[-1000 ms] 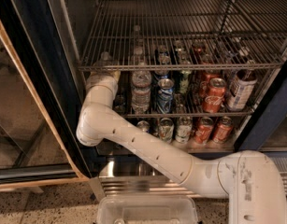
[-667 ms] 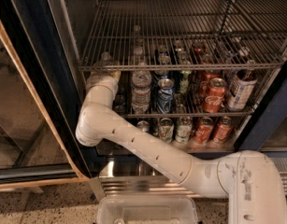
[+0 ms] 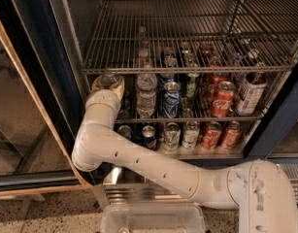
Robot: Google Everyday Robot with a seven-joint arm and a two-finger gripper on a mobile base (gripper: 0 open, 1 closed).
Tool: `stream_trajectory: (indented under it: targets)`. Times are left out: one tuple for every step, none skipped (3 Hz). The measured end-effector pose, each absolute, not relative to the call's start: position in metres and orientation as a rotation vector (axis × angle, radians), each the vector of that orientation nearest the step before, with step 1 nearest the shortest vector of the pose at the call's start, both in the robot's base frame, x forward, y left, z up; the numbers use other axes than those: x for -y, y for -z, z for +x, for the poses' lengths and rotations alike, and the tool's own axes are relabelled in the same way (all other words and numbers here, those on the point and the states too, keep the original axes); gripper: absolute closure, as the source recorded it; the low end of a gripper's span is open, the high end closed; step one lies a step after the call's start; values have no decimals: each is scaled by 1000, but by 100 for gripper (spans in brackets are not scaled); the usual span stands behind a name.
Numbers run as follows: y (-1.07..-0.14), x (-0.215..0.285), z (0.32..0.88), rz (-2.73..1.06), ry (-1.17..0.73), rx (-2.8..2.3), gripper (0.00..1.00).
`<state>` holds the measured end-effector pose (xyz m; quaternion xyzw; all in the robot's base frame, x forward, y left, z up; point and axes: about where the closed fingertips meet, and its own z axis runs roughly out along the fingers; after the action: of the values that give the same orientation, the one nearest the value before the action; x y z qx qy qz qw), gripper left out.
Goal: Pick water bottle from middle shelf of fridge
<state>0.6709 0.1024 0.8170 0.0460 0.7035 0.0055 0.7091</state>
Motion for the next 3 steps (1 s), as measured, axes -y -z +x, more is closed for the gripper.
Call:
stream_trajectory:
  targets:
    - [-817, -102, 671, 103, -13, -1562, 100]
    - [-817, -102, 659, 123, -24, -1563, 100]
    - [-820, -102, 643, 142, -33, -1555, 100]
